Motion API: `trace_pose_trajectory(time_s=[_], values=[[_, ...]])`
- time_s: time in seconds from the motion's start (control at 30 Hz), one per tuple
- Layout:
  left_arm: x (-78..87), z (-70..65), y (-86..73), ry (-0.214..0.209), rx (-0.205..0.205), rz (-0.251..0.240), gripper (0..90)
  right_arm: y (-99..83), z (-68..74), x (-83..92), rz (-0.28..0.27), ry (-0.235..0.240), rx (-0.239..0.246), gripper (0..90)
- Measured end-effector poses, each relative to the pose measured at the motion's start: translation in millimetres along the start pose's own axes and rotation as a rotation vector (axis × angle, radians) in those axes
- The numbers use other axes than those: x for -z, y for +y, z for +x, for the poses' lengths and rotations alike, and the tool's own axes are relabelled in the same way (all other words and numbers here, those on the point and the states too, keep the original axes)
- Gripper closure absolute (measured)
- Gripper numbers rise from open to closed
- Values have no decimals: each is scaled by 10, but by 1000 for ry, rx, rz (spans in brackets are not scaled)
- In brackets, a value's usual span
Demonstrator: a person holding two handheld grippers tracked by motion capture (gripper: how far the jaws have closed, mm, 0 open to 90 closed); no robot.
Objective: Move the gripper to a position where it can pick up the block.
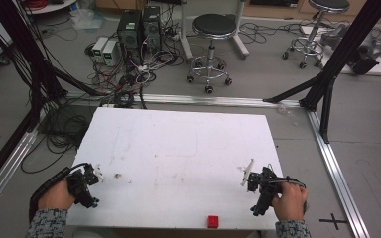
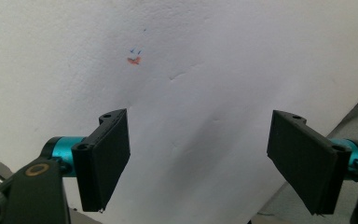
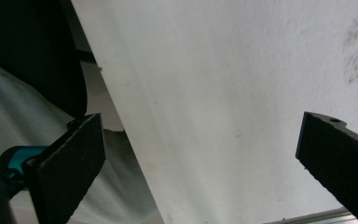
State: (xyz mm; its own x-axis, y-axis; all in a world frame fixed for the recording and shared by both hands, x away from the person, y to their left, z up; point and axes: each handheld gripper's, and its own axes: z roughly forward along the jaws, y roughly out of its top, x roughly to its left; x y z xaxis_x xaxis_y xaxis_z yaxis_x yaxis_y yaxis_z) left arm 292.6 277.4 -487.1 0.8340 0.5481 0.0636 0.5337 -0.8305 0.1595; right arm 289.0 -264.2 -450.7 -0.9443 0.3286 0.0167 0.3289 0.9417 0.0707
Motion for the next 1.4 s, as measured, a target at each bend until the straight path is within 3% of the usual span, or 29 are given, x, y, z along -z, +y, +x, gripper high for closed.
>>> trace_pose_trajectory(time_s=[0.13,0.37,0.43,0.63,0.87,1.4], values=[[-5,-3,1,-5,1,-7,214,116,78,74,-3,-8,35,9],[-4,0,4,-3,-1,-6,214,308,232,131,-57,0,100,8],[-7,0,5,-1,-2,-4,214,329,255,125,-63,-5,97,8],[-19,-3,9,4,-4,-5,215,445,348,29,-61,-4,135,8],[-23,-2,16,0,-8,-2,215,516,455,-31,-57,4,146,8],[-25,-10,26,8,-11,-1,215,779,774,-404,-25,18,202,9]])
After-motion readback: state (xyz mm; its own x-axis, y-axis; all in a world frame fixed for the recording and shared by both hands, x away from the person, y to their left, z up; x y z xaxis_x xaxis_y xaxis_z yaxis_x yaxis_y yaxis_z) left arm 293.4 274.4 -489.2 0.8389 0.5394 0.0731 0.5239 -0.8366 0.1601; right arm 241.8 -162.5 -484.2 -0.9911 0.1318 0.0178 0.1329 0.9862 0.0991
